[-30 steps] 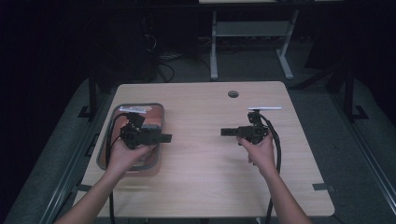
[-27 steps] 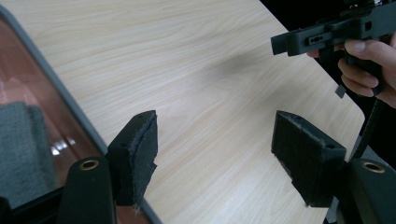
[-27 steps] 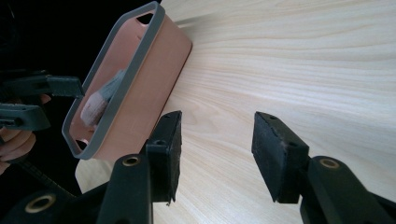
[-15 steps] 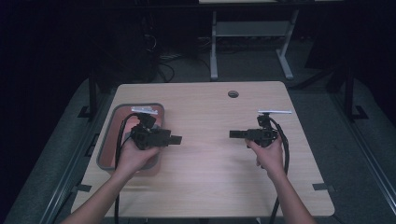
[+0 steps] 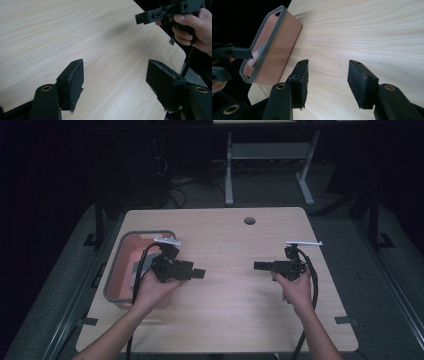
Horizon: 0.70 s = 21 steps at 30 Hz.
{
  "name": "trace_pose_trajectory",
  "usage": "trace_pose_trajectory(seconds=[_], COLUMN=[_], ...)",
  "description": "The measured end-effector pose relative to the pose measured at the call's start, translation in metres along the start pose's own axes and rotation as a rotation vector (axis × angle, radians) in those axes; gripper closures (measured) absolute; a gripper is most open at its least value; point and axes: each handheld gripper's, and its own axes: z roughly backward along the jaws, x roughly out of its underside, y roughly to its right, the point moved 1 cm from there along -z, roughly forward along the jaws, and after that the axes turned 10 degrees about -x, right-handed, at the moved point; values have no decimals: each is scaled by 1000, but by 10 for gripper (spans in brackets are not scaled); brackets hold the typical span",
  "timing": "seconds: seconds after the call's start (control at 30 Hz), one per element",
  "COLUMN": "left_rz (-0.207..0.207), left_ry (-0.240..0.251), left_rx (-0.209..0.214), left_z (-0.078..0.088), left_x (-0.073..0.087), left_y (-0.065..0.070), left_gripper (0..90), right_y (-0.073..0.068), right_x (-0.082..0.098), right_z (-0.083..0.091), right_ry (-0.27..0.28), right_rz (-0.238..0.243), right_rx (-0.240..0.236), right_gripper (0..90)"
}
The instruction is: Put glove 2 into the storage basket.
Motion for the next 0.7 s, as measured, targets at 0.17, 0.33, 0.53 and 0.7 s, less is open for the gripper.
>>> trace_pose_trajectory(seconds=[0.17, 0.33, 0.53, 0.7], left_rz=[-10, -15, -23, -26], left_ry=[-14, -21, -31, -39], left_rx=[15, 36, 53, 65], left_z=[-9, -16, -25, -32], left_x=[2, 5, 9, 12], left_y=[9, 17, 25, 29], left_gripper=[298, 295, 283, 278], right_y=[5, 11, 18, 25], right_x=[4, 8, 14, 19], right_z=[5, 10, 18, 24], right_ry=[4, 9, 12, 21], right_rz=[-3, -10, -23, -29], right_rx=[9, 23, 33, 41], right_gripper=[502, 495, 481, 471])
